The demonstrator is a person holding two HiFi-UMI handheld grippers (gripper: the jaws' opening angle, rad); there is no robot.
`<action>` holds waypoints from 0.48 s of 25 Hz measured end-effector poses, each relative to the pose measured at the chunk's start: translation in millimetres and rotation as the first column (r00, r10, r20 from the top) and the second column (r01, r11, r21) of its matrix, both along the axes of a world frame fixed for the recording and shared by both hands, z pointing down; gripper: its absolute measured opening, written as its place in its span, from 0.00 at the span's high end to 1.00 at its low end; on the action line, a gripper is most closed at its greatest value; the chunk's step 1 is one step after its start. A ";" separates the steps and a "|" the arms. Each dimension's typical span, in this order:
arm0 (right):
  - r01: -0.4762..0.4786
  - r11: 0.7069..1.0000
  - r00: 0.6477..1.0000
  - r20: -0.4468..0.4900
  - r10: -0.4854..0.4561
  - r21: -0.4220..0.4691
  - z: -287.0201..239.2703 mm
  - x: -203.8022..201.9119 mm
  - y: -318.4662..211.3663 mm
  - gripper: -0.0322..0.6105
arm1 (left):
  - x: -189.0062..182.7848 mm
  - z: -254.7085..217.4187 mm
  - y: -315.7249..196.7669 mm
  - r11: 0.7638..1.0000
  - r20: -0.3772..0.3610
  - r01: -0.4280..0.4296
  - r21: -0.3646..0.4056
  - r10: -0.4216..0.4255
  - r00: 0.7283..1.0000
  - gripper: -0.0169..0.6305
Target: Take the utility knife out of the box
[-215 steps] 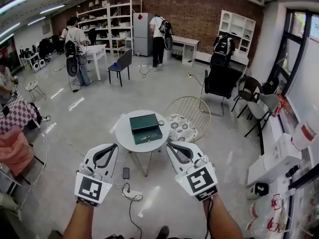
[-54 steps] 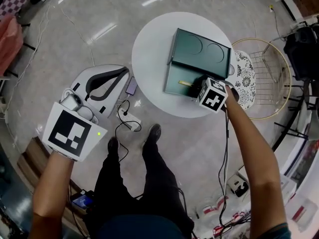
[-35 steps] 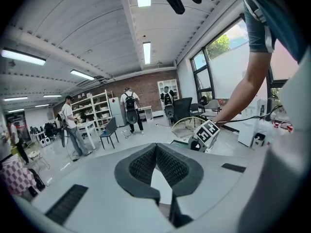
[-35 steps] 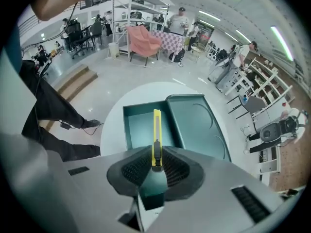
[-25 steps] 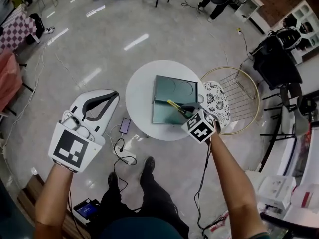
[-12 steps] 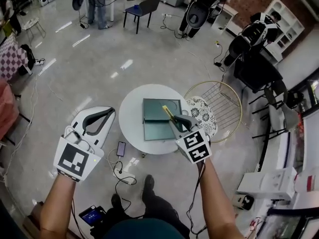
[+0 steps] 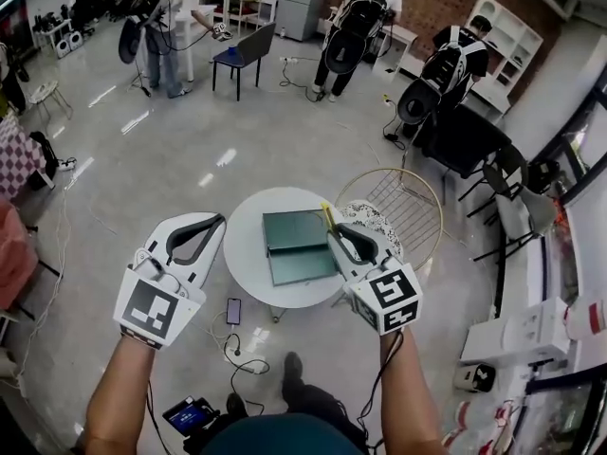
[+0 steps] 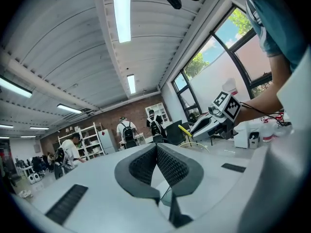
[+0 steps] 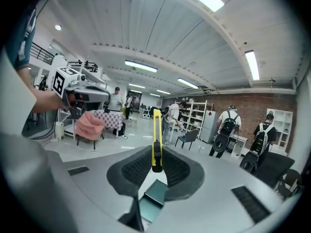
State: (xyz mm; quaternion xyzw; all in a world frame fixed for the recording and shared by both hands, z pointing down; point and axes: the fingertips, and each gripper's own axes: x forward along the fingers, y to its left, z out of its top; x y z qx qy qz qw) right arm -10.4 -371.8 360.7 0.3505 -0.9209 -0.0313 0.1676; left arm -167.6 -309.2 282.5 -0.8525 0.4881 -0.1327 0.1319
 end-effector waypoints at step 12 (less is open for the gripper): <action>0.010 0.996 0.980 0.199 -0.028 0.093 -96.7 9.7 62.3 0.82 | 12.0 -40.2 38.2 0.997 -0.020 -0.049 0.065 0.051 0.999 0.95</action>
